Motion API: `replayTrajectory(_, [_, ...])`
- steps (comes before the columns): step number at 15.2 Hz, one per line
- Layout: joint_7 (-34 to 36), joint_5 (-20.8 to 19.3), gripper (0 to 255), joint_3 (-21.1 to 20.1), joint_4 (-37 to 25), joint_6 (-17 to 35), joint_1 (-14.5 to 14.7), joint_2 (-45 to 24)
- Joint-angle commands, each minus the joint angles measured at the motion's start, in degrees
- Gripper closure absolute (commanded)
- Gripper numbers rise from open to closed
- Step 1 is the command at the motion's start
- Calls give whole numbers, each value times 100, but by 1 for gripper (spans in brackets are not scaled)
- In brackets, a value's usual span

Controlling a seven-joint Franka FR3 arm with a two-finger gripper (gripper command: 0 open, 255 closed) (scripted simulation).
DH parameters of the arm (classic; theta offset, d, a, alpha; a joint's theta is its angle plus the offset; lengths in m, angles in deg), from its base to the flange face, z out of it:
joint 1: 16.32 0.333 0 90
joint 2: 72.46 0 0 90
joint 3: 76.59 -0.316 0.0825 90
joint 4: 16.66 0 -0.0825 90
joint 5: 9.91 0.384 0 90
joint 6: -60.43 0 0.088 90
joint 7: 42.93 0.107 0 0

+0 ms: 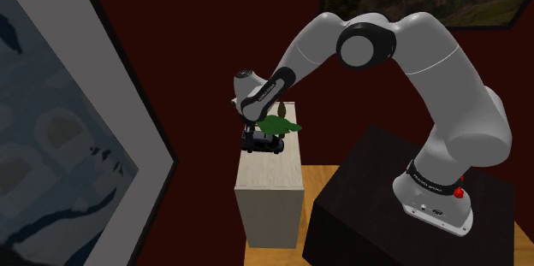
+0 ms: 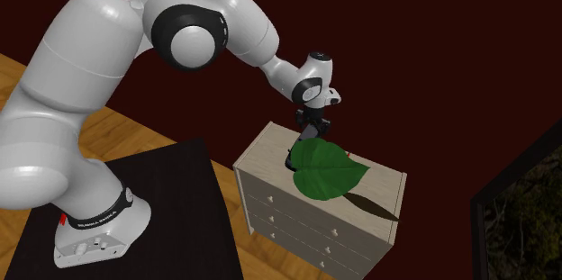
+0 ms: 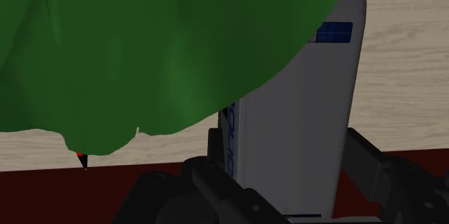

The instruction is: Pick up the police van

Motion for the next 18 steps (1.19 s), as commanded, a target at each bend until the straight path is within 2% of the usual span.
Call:
replayTrajectory(1, [2,0,255,-1,-3,-1,3,-8])
replayTrajectory(18, [-47,75,255,-77,245,-665,-52,904])
